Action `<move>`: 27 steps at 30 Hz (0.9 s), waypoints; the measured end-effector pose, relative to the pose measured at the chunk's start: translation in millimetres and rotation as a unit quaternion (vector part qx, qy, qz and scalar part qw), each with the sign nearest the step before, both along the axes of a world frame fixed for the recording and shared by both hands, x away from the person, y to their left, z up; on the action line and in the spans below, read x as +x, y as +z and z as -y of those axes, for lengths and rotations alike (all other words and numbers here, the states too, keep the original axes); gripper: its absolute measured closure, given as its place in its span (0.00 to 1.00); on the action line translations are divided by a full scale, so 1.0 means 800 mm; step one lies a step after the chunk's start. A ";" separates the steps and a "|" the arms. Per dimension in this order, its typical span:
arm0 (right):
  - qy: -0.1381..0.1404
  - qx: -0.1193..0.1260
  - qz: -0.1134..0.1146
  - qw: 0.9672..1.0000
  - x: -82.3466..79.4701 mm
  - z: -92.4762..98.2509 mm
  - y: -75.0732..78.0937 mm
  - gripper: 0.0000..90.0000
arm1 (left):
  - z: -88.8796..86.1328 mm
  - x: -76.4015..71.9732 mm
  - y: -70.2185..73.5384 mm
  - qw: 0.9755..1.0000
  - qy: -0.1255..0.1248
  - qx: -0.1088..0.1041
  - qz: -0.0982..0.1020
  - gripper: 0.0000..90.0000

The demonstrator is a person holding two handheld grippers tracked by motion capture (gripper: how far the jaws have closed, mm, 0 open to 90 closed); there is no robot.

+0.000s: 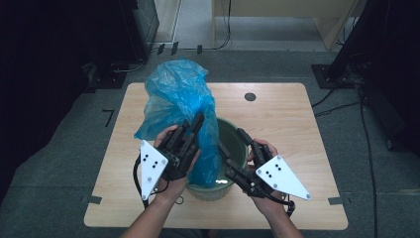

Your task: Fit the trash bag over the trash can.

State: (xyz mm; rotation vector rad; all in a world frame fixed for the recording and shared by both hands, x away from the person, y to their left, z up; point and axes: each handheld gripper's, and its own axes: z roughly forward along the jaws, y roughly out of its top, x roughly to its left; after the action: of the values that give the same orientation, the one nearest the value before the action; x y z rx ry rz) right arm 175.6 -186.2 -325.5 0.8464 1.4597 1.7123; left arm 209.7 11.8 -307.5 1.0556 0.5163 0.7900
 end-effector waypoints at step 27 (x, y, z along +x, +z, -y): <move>-0.059 -0.027 -0.032 0.997 0.021 -0.013 0.003 1.00 | -0.017 -0.025 -0.019 0.997 -0.065 0.043 0.018 0.52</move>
State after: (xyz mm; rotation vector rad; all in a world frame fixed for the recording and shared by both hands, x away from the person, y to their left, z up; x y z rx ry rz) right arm 192.6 -176.0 -323.4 0.9468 1.4634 1.5648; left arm 189.4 25.5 -322.5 1.1412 0.3811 0.7207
